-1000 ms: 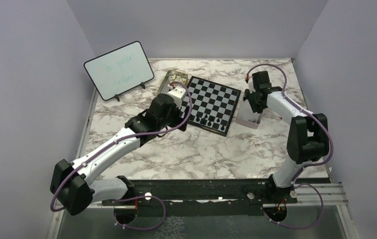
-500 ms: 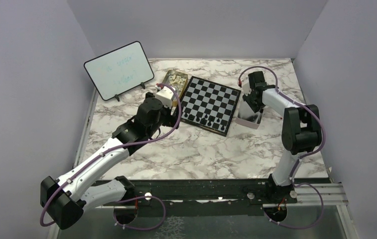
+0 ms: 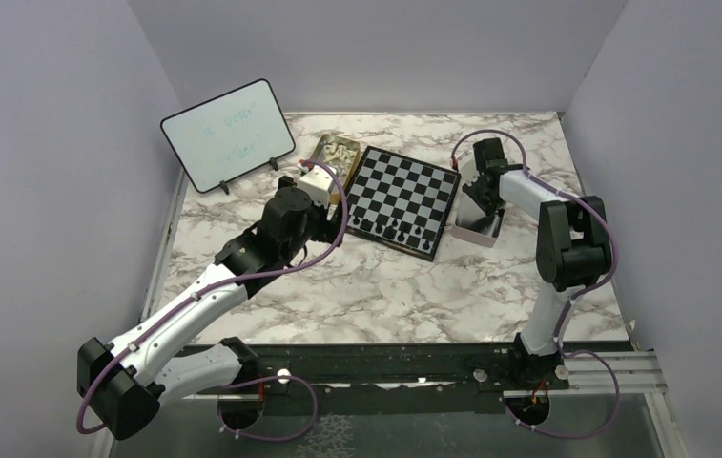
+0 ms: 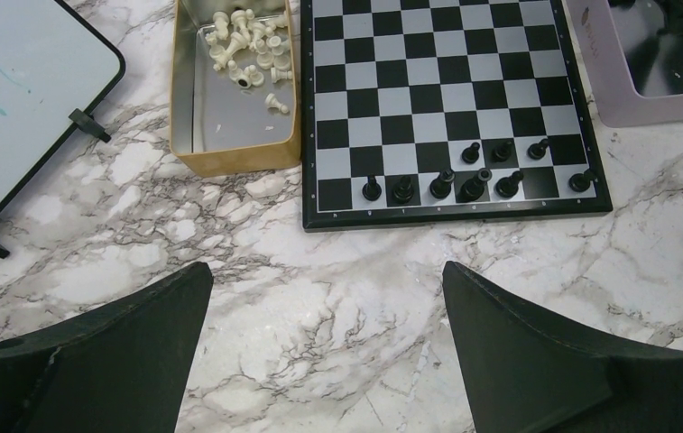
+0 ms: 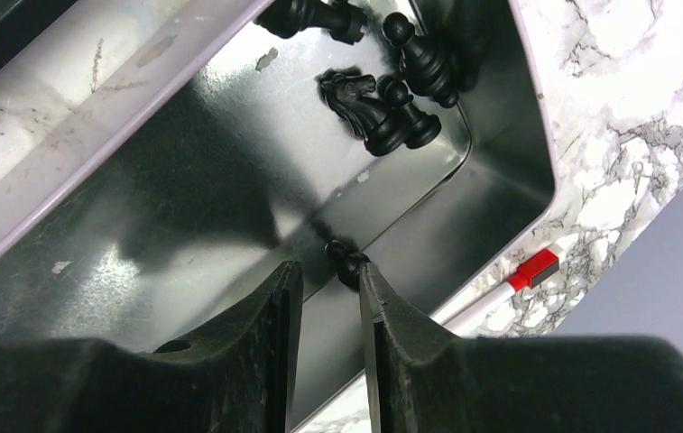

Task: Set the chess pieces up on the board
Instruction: Pick up the chess piece from the storage box.

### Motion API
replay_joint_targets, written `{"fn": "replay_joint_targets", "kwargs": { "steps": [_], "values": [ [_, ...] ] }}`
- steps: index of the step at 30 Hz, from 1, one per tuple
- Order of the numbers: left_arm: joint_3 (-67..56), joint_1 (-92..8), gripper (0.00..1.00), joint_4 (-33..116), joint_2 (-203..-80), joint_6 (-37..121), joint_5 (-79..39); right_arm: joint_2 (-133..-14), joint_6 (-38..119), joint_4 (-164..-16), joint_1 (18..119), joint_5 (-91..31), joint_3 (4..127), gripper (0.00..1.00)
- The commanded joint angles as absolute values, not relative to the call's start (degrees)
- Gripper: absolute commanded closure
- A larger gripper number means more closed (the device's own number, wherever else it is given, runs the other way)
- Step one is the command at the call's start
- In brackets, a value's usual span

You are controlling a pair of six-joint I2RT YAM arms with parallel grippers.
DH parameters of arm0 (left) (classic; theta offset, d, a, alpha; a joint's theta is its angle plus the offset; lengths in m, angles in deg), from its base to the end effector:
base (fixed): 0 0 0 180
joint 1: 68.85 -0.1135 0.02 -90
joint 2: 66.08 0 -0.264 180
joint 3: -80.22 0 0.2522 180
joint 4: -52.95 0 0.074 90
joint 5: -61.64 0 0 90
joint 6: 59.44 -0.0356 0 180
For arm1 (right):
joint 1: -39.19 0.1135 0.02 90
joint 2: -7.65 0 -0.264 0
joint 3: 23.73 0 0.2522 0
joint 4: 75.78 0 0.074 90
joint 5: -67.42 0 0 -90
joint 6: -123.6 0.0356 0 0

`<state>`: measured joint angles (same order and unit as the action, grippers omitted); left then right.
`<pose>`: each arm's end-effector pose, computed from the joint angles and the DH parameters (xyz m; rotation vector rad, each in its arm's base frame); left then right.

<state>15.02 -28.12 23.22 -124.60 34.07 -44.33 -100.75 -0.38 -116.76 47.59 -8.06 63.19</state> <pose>0.1824 -0.1441 0.3256 0.4522 1.9112 -0.2328 0.3853 0.0479 0.1755 -0.8936 2.5373 -0.4799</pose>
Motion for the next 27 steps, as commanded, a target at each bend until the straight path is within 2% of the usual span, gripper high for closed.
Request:
{"fn": "replay_joint_targets", "kwargs": {
  "steps": [1,27],
  "values": [
    [15.39,-28.21,0.01,24.16,-124.62,33.20,-45.32,-102.45,-2.86,-114.34,47.30,-8.17,64.81,0.66],
    [15.58,-28.21,0.01,24.34,-124.22,33.00,-45.76,-106.09,-6.54,-118.10,47.31,-6.73,66.93,0.74]
  ]
}}
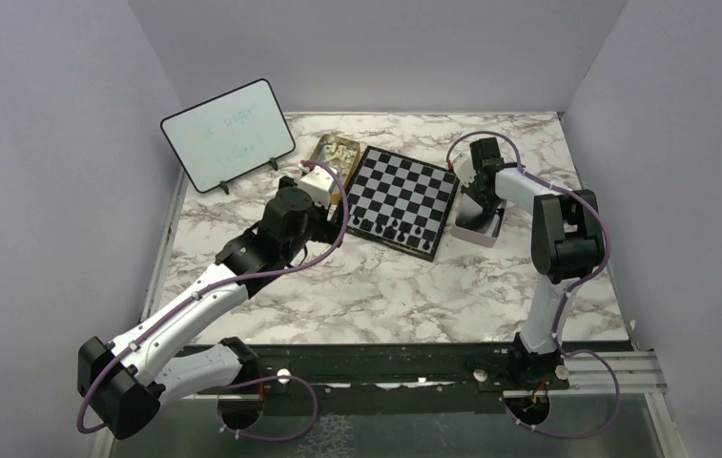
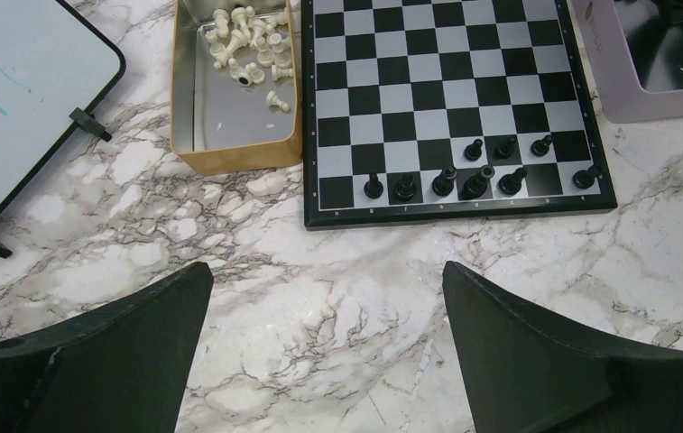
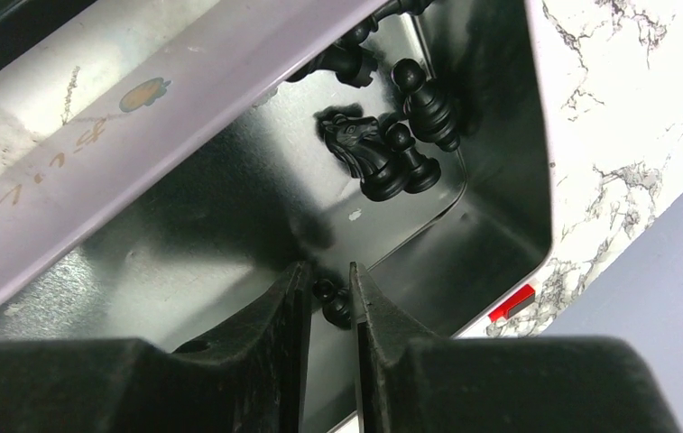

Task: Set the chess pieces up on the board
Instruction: Pick up the chess piece from the storage box.

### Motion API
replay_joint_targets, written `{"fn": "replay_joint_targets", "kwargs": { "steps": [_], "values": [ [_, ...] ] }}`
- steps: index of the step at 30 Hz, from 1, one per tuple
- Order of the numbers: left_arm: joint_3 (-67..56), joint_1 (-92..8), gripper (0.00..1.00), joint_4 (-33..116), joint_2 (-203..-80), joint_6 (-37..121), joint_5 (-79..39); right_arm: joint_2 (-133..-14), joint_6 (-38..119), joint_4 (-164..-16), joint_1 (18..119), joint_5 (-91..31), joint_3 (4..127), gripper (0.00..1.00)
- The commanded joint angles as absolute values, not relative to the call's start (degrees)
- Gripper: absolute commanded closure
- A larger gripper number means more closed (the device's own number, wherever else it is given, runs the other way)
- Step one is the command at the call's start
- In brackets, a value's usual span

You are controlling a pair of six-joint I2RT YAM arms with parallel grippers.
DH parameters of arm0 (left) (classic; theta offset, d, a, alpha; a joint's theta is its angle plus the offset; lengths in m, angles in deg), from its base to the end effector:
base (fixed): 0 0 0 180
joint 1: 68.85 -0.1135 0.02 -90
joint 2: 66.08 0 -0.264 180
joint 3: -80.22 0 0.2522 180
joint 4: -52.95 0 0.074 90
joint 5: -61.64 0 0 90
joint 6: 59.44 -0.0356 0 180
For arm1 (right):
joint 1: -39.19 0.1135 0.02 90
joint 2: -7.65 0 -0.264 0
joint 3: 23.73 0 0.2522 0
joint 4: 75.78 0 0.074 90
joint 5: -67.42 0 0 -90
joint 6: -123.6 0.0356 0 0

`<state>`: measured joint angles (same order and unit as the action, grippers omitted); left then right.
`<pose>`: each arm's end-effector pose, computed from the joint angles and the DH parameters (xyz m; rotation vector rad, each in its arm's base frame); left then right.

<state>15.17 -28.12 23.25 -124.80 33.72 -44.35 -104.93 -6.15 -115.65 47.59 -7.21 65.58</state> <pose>0.1829 -0.1446 0.3240 0.4600 1.9144 -0.2261 0.3991 0.0494 0.1610 -1.0274 2.5138 -0.5277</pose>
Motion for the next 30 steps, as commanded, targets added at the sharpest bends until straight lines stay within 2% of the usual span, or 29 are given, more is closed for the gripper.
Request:
{"fn": "replay_joint_targets", "kwargs": {
  "steps": [1,10,16,21,30],
  "values": [
    [15.56,-28.16,0.01,24.34,-124.32,33.00,-45.76,-106.13,-6.53,-118.63,47.32,-6.80,66.97,0.74],
    [15.63,-28.16,0.01,24.47,-124.12,33.11,-45.67,-106.17,-6.62,-119.61,47.32,-7.18,67.14,0.75],
    [15.64,-28.17,0.01,24.51,-124.13,33.13,-45.80,-106.06,-7.16,-119.85,47.43,-8.73,67.69,0.79],
    [15.50,-28.16,0.01,24.35,-124.73,33.46,-46.42,-103.36,-6.29,-119.37,48.05,-8.70,68.25,0.88],
    [15.62,-28.17,0.01,23.90,-125.04,34.08,-47.95,-96.73,0.50,-125.91,48.77,-12.83,71.68,0.89]
  ]
}}
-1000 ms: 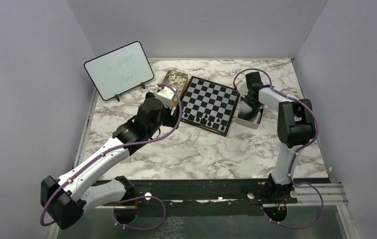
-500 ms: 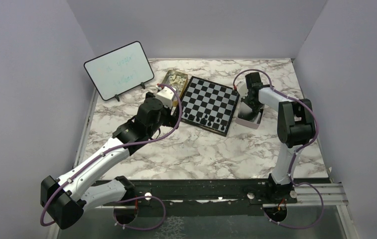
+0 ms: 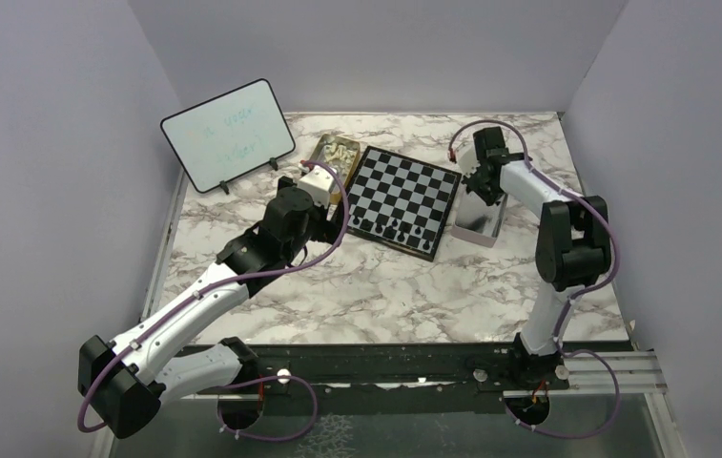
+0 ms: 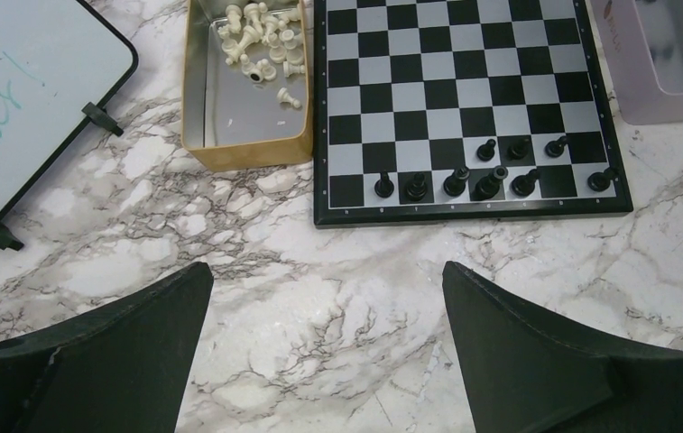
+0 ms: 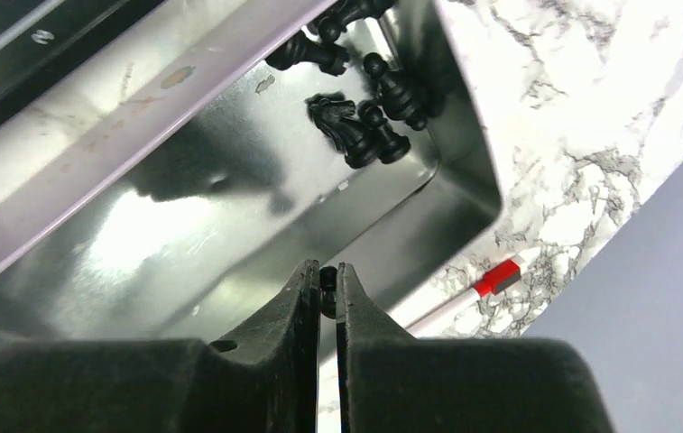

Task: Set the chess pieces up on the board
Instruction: Pick up the chess piece from the storage box, then place the chess piece on the chessboard.

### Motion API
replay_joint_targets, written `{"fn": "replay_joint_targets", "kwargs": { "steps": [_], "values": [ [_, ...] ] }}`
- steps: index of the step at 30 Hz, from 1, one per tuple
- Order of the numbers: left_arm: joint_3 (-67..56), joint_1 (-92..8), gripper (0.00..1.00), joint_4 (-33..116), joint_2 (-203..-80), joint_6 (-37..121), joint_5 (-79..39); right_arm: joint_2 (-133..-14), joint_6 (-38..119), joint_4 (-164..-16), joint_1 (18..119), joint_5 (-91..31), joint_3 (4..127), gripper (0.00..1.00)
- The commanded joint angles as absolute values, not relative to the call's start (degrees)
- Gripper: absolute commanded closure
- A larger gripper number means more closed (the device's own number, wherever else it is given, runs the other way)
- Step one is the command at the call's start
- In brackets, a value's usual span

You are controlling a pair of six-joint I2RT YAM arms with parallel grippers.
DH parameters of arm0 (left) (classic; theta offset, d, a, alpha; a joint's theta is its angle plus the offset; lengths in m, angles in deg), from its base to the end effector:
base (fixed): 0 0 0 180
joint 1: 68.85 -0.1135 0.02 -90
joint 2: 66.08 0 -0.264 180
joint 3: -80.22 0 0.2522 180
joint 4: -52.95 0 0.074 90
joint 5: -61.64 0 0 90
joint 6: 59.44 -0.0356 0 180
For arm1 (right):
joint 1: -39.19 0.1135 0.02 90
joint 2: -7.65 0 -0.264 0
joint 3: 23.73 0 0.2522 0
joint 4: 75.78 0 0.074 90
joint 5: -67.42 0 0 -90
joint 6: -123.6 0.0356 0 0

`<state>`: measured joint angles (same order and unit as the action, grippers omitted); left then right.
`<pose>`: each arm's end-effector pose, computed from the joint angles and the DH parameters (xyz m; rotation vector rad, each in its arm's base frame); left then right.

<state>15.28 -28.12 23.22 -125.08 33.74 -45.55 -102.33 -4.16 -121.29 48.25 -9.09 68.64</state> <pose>0.1840 -0.1445 0.3223 0.4485 1.9203 -0.2033 0.3960 0.0547 0.1884 -1.0052 2.5144 -0.4705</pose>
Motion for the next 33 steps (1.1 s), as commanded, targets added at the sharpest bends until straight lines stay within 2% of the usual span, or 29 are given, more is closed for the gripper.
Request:
{"fn": "replay_joint_targets", "kwargs": {
  "steps": [1,6,10,15,18,22,28,33],
  "values": [
    [15.77,-28.20,0.01,23.94,-125.13,34.15,-47.77,-95.85,1.67,-126.10,48.79,-13.04,71.88,0.89],
    [15.56,-28.19,0.01,24.07,-126.70,35.49,-42.93,-91.76,9.18,-128.00,48.86,-19.09,74.05,0.88],
    [14.18,-28.16,0.06,24.09,-127.60,39.10,-36.13,-87.18,20.13,-125.51,48.90,-27.29,73.23,0.88],
    [12.23,-28.20,0.14,26.94,-127.78,47.97,-27.10,-79.61,40.66,-113.19,49.05,-43.34,65.40,0.88],
    [11.58,-28.20,0.23,30.91,-128.26,55.46,-22.98,-75.18,53.80,-101.65,49.94,-51.17,58.28,0.88],
    [11.51,-28.29,0.34,37.33,-129.13,65.13,-18.50,-70.06,67.39,-90.52,53.07,-51.49,51.69,0.88],
    [12.22,-28.24,0.38,46.51,-130.21,76.00,-17.88,-65.61,78.86,-81.79,56.17,-52.35,47.74,0.89],
    [11.78,-28.33,0.47,51.80,-132.01,82.75,-18.05,-62.08,84.28,-76.17,57.62,-52.33,44.41,0.89]
  ]
}}
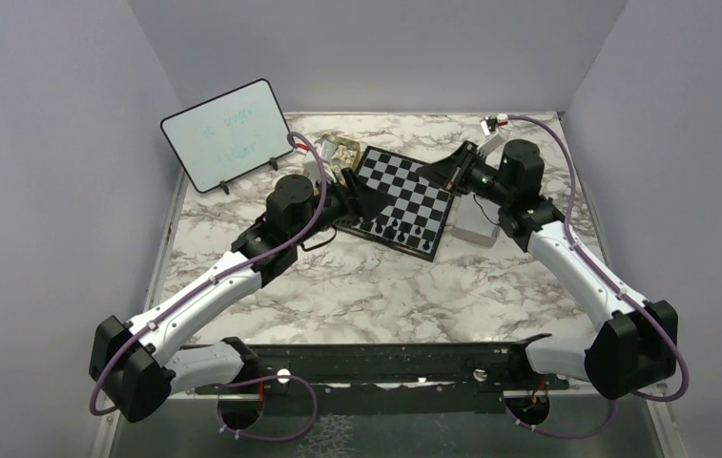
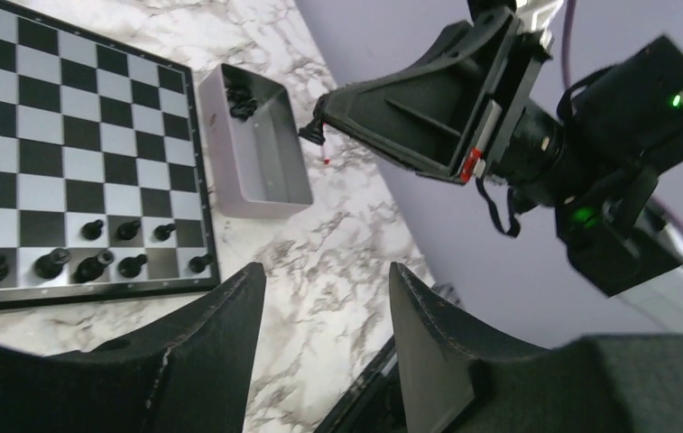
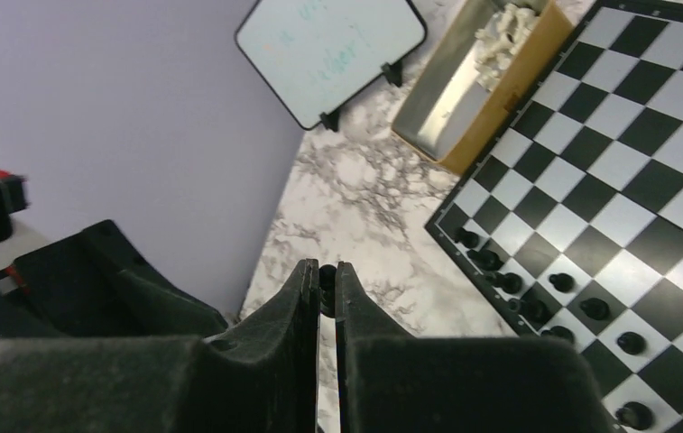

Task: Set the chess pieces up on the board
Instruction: Place the chess piece on the chessboard.

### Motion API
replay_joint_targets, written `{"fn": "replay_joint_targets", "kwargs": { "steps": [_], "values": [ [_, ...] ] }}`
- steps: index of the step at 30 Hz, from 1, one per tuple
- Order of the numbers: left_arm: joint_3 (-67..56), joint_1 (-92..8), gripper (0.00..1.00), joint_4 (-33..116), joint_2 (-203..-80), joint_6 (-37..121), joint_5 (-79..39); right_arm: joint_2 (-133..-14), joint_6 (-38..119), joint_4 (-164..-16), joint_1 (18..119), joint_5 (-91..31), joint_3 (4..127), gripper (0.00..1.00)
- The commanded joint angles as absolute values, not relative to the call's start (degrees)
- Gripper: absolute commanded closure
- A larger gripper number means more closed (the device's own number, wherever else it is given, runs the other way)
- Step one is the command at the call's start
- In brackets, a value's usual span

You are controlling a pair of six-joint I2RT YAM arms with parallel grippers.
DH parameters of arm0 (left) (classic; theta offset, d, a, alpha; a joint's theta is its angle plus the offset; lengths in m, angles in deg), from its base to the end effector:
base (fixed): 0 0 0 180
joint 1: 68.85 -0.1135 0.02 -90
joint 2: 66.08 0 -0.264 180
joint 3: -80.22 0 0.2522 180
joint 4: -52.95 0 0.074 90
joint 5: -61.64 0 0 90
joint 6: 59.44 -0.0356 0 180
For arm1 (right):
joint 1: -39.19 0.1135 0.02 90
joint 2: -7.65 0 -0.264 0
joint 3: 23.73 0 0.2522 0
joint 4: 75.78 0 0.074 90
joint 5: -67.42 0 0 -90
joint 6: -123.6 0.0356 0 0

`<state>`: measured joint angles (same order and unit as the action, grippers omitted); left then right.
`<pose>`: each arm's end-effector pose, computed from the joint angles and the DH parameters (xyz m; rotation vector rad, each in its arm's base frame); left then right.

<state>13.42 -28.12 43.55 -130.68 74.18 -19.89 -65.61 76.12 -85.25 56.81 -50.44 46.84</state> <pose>0.1990 -0.1783 0.3480 0.0740 1.8508 -1.1955 0.2799 0.1064 0.3323 0.0377 1.9178 1.1647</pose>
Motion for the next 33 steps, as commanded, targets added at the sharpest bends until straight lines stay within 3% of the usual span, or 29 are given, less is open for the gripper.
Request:
{"fn": "replay_joint_targets", "kwargs": {
  "steps": [1,13,21,33],
  "values": [
    [11.40,-28.33,0.48,52.45,-132.64,83.47,-17.78,-61.59,84.80,-75.82,57.71,-52.06,44.16,0.89],
    [3.99,-28.54,0.49,54.15,-143.44,79.98,-10.01,-61.08,85.34,-74.94,58.00,-53.42,43.50,0.89],
    [2.04,-29.36,0.61,55.27,-148.26,78.78,-9.82,-61.19,84.97,-74.56,58.06,-54.20,42.81,0.89],
    [1.99,-30.65,0.66,55.63,-150.32,76.65,-8.92,-61.73,82.26,-76.02,58.26,-55.91,41.95,0.89]
  ]
}}
